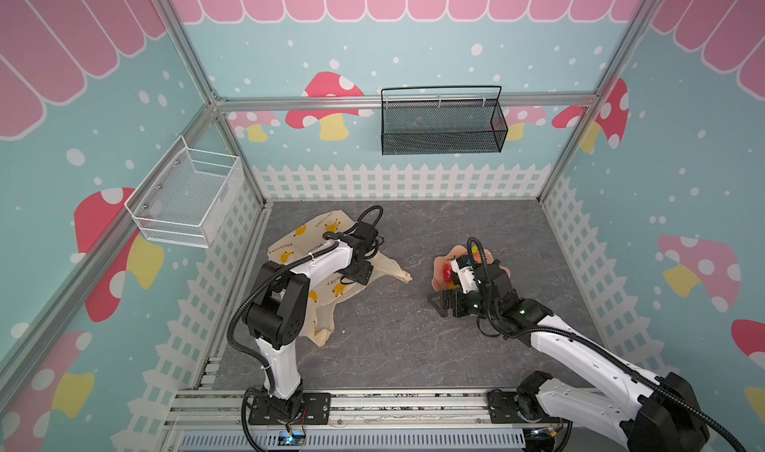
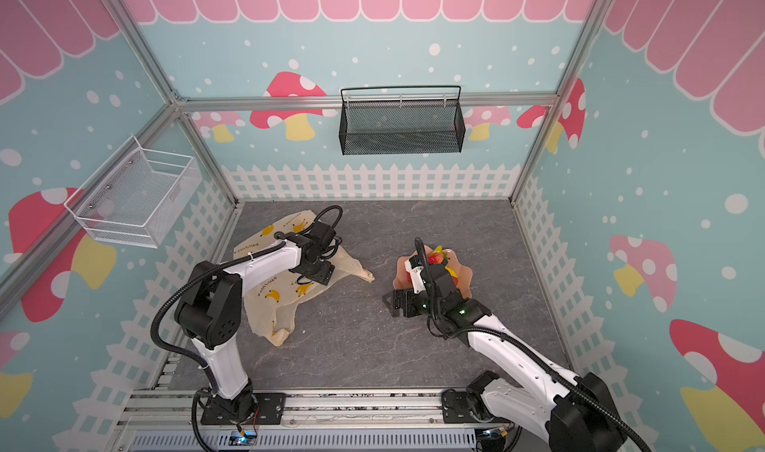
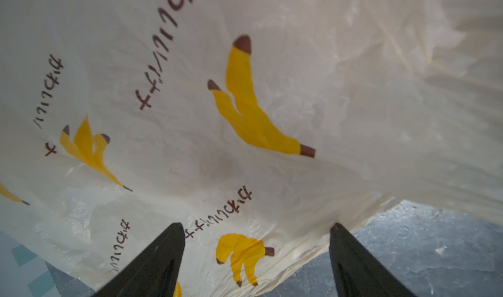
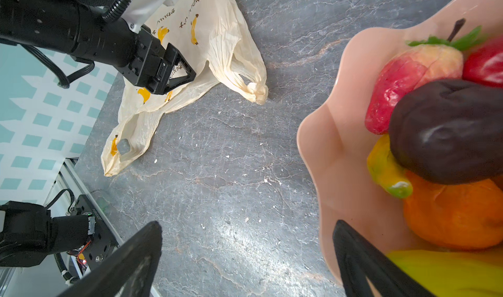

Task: Place the fruits into the plastic bag
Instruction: Open the plastic bag at the middle-left of the table.

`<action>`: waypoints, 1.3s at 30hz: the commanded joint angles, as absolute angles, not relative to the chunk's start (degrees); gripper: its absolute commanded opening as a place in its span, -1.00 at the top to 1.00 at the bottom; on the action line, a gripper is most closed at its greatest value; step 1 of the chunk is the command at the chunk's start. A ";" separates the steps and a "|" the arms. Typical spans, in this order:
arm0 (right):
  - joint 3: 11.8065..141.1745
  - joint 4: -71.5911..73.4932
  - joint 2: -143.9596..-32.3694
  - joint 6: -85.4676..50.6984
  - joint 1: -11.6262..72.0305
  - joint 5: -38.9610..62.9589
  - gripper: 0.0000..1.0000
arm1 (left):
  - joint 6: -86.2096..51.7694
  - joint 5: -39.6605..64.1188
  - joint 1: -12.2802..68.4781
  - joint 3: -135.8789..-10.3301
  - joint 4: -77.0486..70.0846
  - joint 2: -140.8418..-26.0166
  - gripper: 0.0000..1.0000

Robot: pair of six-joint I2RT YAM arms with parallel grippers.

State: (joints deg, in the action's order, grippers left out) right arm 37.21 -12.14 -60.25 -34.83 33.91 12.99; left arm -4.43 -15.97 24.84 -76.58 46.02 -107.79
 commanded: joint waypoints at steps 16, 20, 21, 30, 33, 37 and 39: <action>40.84 -7.13 -65.86 -34.85 36.21 12.39 -1.00 | -5.25 -17.21 22.26 -72.60 43.52 -107.05 -0.51; 41.24 -6.54 -67.34 -34.67 36.32 13.14 -0.99 | -4.99 -17.00 21.30 -72.50 42.84 -107.31 -0.27; 41.41 -6.51 -67.56 -34.75 36.38 13.31 -0.99 | -4.93 -16.95 21.17 -72.51 42.81 -107.27 -0.16; 42.08 -3.81 -69.33 -36.13 36.64 14.48 -0.98 | -4.84 -14.32 20.08 -73.21 43.36 -105.88 0.58; 42.46 -2.84 -70.04 -37.10 36.97 15.14 -0.98 | -4.93 -13.38 19.73 -74.51 44.57 -104.91 0.84; 41.66 2.07 -70.44 -42.04 37.02 17.35 -0.98 | -5.74 -11.01 19.05 -77.37 46.62 -103.19 1.00; 41.31 5.26 -70.80 -44.62 37.10 18.80 -0.98 | -6.29 -9.66 18.91 -79.66 48.79 -102.31 1.00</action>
State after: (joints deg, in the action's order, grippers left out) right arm 40.80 -0.69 -70.22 -39.68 36.56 16.23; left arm -5.26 -12.40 19.42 -75.99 46.24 -105.65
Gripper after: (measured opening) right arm 0.989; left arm 0.049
